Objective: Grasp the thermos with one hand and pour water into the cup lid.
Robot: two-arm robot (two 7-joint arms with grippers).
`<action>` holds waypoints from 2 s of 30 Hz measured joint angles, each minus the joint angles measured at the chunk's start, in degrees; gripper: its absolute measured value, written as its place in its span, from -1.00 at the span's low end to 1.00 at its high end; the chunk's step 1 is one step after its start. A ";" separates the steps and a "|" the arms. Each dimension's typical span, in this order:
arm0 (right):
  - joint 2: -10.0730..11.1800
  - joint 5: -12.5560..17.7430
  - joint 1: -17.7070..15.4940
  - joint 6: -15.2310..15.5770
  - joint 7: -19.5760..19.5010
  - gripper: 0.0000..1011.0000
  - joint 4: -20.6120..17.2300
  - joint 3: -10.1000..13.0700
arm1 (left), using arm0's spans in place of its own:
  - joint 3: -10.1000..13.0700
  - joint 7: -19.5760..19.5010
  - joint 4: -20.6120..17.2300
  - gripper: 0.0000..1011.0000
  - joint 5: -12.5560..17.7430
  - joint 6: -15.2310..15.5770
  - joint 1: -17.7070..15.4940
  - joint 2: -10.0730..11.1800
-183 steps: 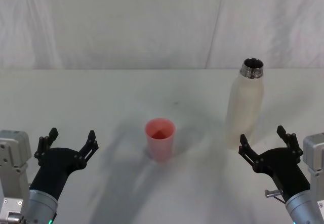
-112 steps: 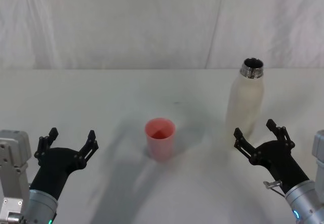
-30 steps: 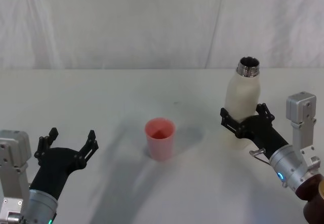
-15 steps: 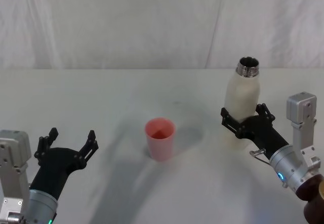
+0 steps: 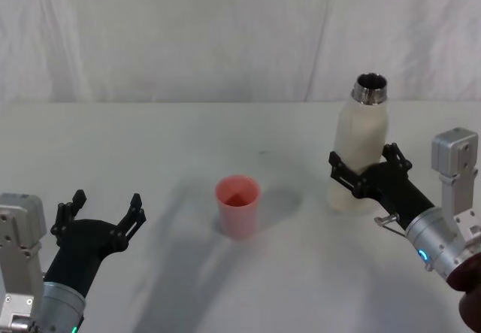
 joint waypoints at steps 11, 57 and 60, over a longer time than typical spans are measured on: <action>3.52 -2.14 1.61 4.22 1.17 0.88 -4.18 -1.62 | 0.00 0.00 0.00 0.98 0.00 0.00 0.00 0.00; 10.96 -36.93 10.54 6.56 -1.82 0.88 -6.84 -16.10 | 0.00 0.00 0.00 0.98 0.00 0.00 0.00 0.00; 10.76 -39.69 10.73 6.59 -3.25 0.88 -6.39 -16.80 | 0.00 0.00 0.00 0.98 0.00 0.00 0.00 0.00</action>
